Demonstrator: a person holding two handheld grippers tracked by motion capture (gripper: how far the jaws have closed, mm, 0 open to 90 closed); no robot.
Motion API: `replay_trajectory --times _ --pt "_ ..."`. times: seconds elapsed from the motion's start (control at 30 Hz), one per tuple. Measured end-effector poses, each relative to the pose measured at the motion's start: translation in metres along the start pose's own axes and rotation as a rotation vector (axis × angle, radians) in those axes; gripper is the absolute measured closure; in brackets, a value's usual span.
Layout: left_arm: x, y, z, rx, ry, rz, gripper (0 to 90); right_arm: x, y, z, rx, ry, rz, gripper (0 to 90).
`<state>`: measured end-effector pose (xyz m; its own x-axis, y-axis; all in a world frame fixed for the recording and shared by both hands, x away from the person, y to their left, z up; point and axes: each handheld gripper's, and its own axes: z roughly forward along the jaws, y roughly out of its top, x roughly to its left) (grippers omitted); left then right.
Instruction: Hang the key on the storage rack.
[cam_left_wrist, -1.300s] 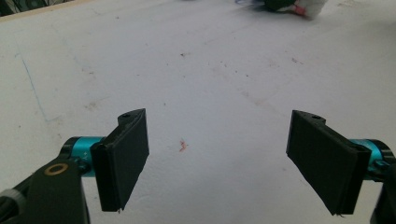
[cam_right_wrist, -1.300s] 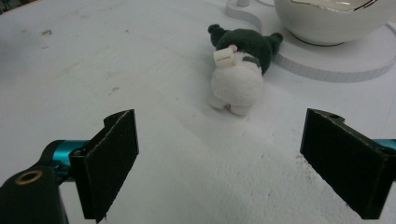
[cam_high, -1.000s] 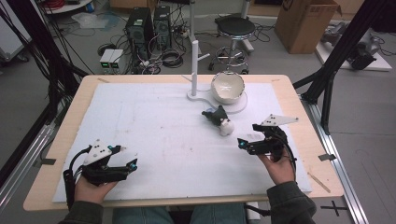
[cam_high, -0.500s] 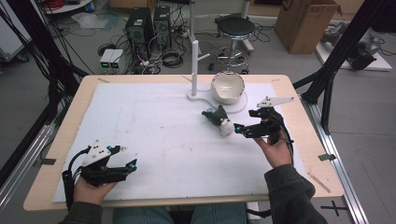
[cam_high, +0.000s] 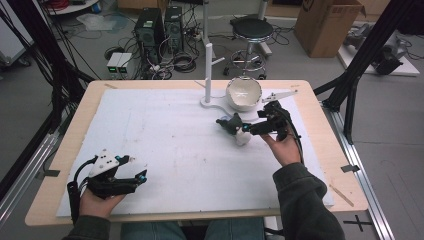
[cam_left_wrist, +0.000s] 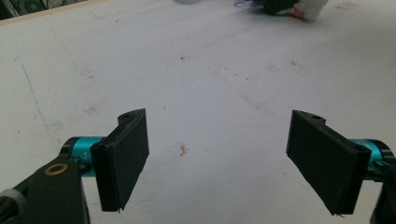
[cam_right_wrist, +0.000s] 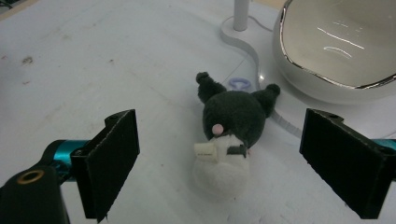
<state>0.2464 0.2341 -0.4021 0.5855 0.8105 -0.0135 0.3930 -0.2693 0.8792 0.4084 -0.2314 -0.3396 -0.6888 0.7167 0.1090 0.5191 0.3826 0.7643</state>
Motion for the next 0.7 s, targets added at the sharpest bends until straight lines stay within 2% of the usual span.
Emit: replay_trajectory --times 0.17,0.27,0.3,0.37,0.5,0.7 --pt "0.001 0.0 0.0 0.0 0.0 0.0 21.3 -0.003 0.008 0.01 0.008 -0.009 0.021 11.4" --pt "0.001 -0.001 -0.001 -0.002 0.003 -0.001 21.3 -0.004 0.009 0.015 0.009 -0.004 0.017 14.9" --pt "0.001 -0.001 -0.001 -0.002 0.004 -0.001 21.3 -0.004 0.009 0.021 0.029 -0.013 0.021 14.9" --pt "0.001 -0.001 -0.001 -0.003 0.006 -0.006 21.3 -0.005 0.009 0.024 0.032 -0.014 0.017 14.9" --pt "0.001 -0.002 -0.001 0.004 0.009 -0.003 21.5 -0.009 0.008 0.037 0.074 -0.015 0.03 18.0" --pt "0.001 -0.001 0.0 0.003 0.004 -0.003 21.5 -0.009 0.007 0.049 0.123 -0.018 0.017 20.0"
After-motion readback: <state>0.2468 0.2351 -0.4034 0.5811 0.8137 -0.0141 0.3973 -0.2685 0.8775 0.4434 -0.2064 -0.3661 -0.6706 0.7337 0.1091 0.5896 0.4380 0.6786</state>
